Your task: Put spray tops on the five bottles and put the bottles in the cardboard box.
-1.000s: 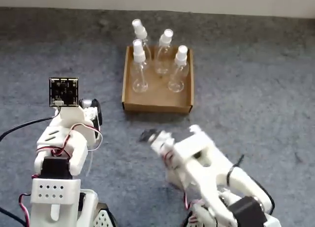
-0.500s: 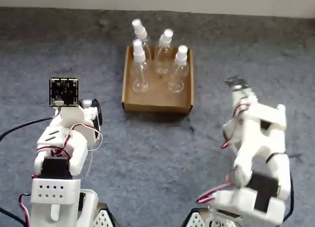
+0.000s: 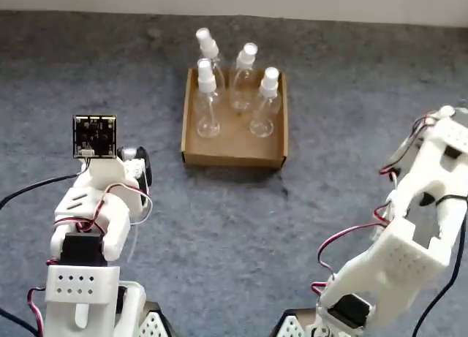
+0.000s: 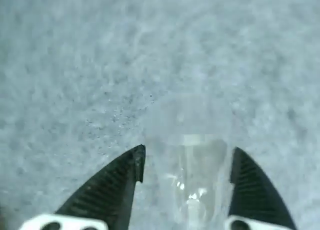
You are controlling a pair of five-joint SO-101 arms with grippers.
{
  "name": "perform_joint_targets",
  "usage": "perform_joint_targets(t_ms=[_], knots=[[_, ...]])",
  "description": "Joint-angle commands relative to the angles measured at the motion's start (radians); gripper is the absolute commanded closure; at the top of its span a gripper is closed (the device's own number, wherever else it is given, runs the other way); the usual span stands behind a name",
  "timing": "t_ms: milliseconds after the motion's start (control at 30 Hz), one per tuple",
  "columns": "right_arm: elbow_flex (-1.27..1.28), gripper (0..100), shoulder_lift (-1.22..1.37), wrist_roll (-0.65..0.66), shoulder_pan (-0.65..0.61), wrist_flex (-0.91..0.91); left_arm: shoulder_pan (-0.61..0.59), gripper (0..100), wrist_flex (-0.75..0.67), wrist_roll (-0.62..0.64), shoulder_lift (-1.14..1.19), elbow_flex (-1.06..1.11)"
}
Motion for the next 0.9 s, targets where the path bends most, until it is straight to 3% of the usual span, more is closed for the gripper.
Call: perform_joint_targets(t_ms=[0, 133, 200, 233, 400, 467, 867], knots=[[-0.143, 69.5, -0.016, -0.109, 0.004, 0.099, -0.005, 100, -0.017, -0.005, 0.004, -0.05], [-0.154, 68.7, -0.019, -0.13, 0.004, 0.153, -0.005, 100, -0.017, -0.005, 0.004, -0.05], [-0.157, 68.7, -0.021, -0.026, 0.005, 0.162, -0.005, 100, -0.017, -0.005, 0.004, -0.05], [-0.159, 68.7, -0.022, 0.123, 0.001, 0.156, -0.005, 100, -0.017, -0.005, 0.004, -0.05], [-0.154, 68.7, -0.022, 1.148, -0.065, 0.17, -0.004, 100, -0.018, -0.005, 0.004, -0.05], [-0.153, 68.7, -0.021, 1.404, -0.071, 0.214, -0.005, 100, -0.018, -0.005, 0.004, -0.05], [-0.145, 68.6, -0.013, 1.915, -0.251, 0.248, -0.008, 100, -0.021, -0.005, 0.004, -0.038]])
